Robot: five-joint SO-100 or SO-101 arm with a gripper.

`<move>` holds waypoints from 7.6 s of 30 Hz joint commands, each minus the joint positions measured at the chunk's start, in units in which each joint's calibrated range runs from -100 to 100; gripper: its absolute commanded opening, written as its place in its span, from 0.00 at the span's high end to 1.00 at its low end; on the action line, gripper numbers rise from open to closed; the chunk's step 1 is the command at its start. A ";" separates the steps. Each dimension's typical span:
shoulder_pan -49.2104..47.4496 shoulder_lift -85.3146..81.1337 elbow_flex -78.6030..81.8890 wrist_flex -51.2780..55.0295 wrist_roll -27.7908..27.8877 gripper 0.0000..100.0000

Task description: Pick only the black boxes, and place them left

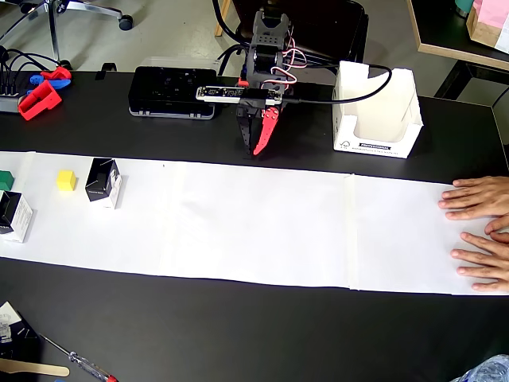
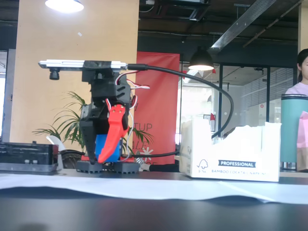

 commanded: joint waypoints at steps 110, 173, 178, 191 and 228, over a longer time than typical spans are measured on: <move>26.64 86.06 -106.83 17.75 20.42 0.50; -17.62 81.72 -76.69 -6.57 -5.68 0.93; -23.42 73.26 -76.78 -0.05 -10.16 0.93; -44.82 58.64 -76.87 11.47 -23.11 0.93; -91.07 81.32 -100.80 29.83 -37.26 0.93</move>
